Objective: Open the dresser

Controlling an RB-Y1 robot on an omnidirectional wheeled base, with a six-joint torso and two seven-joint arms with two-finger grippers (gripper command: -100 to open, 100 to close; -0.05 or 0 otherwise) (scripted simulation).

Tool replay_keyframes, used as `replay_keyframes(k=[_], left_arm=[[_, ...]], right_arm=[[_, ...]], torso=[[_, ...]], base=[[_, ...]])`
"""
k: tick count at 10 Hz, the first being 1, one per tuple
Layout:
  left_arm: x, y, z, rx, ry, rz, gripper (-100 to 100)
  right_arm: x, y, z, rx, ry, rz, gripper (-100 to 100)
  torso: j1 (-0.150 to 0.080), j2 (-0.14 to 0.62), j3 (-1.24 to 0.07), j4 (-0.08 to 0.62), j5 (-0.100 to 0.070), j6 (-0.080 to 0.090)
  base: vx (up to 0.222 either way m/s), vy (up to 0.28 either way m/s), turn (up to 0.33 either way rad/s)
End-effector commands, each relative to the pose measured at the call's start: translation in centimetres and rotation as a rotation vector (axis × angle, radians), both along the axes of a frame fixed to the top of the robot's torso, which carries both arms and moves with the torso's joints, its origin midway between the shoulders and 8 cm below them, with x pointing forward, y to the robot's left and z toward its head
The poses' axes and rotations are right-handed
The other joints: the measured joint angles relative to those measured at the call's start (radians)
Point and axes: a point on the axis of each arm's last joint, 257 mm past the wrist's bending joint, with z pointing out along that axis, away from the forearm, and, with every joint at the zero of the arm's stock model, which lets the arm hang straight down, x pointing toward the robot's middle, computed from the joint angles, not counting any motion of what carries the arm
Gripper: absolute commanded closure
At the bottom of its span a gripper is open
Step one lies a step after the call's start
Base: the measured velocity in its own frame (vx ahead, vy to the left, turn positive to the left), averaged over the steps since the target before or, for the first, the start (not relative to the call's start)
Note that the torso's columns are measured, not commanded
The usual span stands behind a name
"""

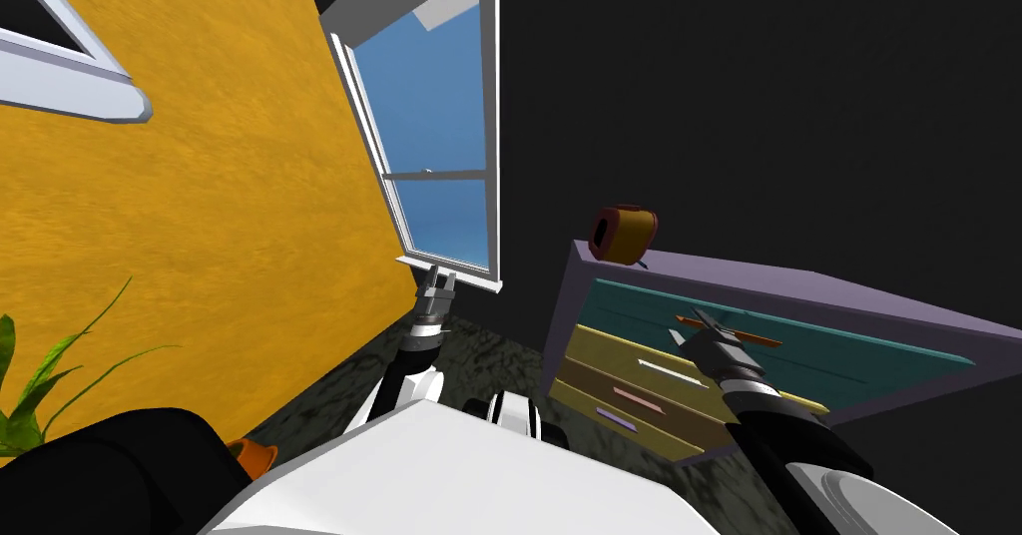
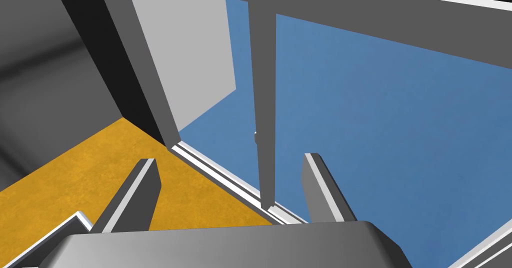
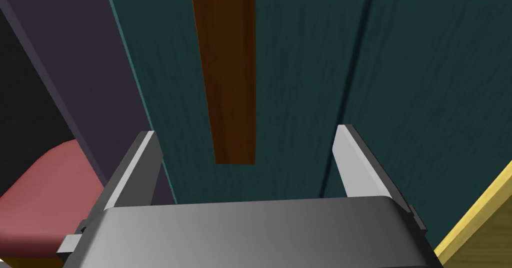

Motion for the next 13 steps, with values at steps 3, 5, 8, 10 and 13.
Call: replay_keyframes(k=[3,5,8,10,13], left_arm=[[0.0,0.0,0.0,0.000,0.000,0.000,0],[0.0,0.0,0.0,0.000,-0.001,0.000,0],[0.0,0.0,0.0,0.000,0.000,0.000,0],[0.0,0.0,0.0,0.000,0.000,0.000,0],[0.0,0.0,0.0,0.000,0.000,0.000,0]], right_arm=[[-0.1,0.5,0.4,0.001,-0.002,0.014,100],[-0.2,0.9,0.6,0.001,-0.003,0.025,100],[-0.4,1.4,0.2,0.002,0.008,0.037,100],[-0.4,1.0,1.4,0.000,0.005,0.052,-100],[-0.5,0.2,3.6,-0.002,0.005,0.082,-100]], torso=[[-0.002,0.004,0.003,-0.002,-0.004,0.000],[-0.002,0.001,0.001,-0.001,-0.002,0.000],[-0.001,-0.005,-0.004,-0.002,-0.001,0.000],[-0.001,-0.003,-0.002,-0.002,-0.002,0.000],[-0.002,-0.013,-0.009,-0.005,-0.001,-0.001]], base=[[-0.089,0.022,-0.043],[-0.190,0.038,-0.057],[-0.134,0.019,-0.049],[-0.100,0.044,-0.078],[0.072,0.061,-0.113]])
